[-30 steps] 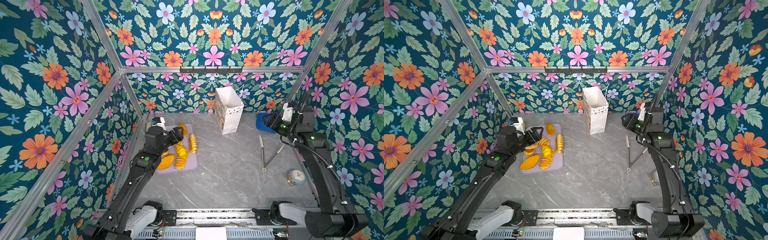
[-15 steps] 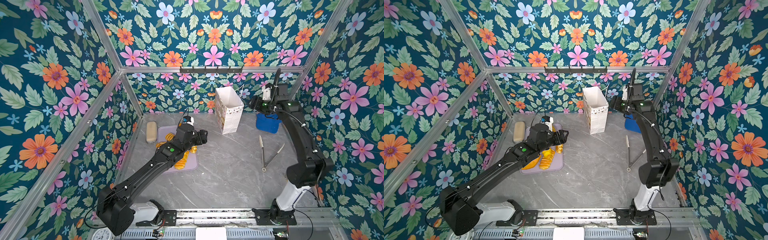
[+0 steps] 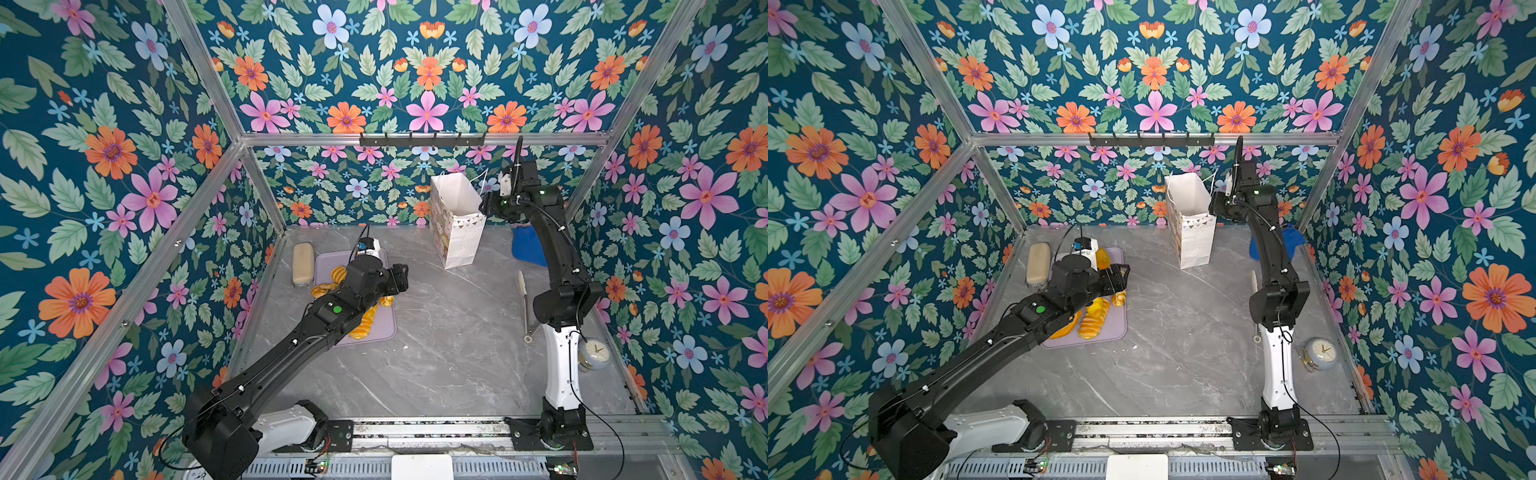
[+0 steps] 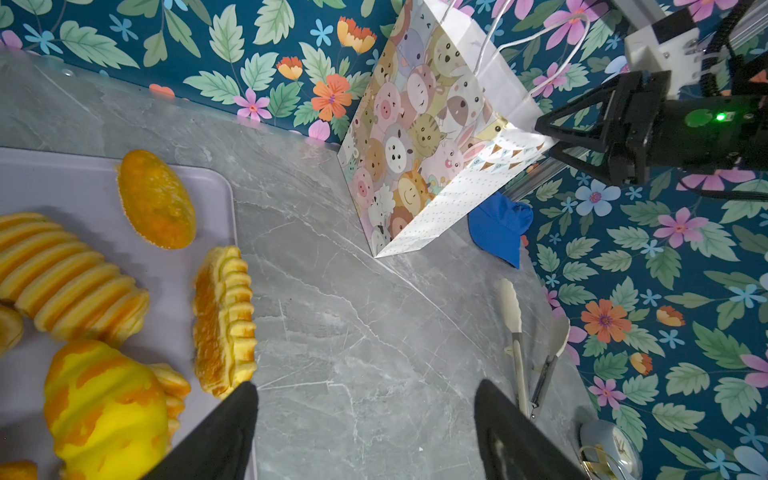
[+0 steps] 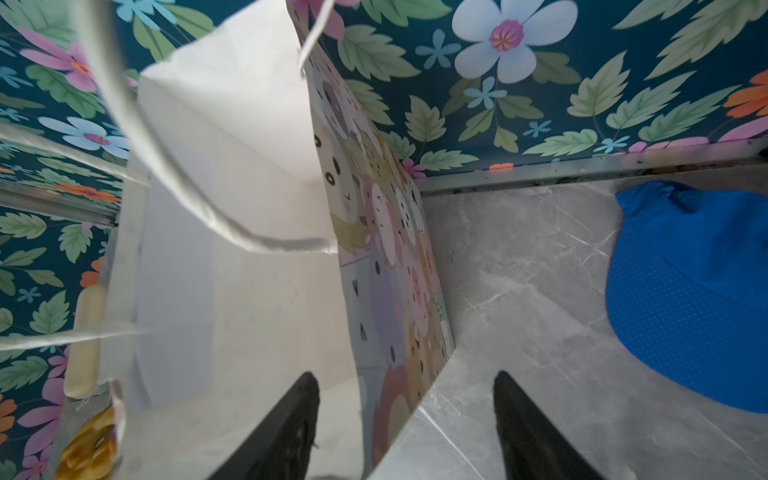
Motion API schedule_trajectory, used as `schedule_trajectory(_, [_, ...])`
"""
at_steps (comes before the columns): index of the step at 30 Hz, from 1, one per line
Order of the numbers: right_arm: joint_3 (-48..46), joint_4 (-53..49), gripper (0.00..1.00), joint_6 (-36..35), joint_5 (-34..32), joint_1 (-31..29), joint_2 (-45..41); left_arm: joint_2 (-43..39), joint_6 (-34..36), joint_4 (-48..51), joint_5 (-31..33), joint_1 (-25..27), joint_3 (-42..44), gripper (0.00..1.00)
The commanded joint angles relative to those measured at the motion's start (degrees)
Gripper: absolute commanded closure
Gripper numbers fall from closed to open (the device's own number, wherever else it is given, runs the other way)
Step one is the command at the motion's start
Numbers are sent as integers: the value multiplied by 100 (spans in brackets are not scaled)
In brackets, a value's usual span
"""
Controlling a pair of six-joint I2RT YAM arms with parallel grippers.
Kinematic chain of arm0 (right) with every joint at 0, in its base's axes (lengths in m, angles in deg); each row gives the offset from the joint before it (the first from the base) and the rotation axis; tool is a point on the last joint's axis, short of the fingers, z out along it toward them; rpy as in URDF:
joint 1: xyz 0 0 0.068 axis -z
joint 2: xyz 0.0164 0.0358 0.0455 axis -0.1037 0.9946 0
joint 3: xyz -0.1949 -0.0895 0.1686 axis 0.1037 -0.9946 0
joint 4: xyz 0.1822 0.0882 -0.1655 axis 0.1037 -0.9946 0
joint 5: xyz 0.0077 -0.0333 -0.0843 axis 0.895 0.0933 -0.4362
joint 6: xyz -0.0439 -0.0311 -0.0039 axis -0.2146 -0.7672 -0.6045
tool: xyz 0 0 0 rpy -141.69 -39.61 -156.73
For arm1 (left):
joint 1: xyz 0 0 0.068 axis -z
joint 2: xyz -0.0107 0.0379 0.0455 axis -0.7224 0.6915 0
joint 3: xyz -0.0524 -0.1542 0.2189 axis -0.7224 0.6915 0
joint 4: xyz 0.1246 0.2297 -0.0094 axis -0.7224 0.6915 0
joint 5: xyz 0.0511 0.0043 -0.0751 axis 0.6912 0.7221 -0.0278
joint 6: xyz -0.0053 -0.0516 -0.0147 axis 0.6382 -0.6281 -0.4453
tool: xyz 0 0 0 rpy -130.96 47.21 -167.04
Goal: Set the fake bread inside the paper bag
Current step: 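Grasp the paper bag's rope handle with the right gripper and drag it nearer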
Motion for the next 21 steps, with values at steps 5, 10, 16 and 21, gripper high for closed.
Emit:
schedule_trajectory(5, [307, 450, 48, -27, 255, -16, 219, -78, -92, 79, 104, -1, 34, 16])
schedule_trajectory(10, [314, 519, 56, -18, 289, -25, 258, -129, -125, 136, 79, -1, -34, 16])
schedule_trajectory(16, [278, 467, 73, -1, 311, -47, 247, -406, -133, 343, 190, -9, -85, 16])
schedule_trajectory(21, [114, 341, 92, 102, 333, -113, -42, -736, -134, 575, 376, -5, -72, 15])
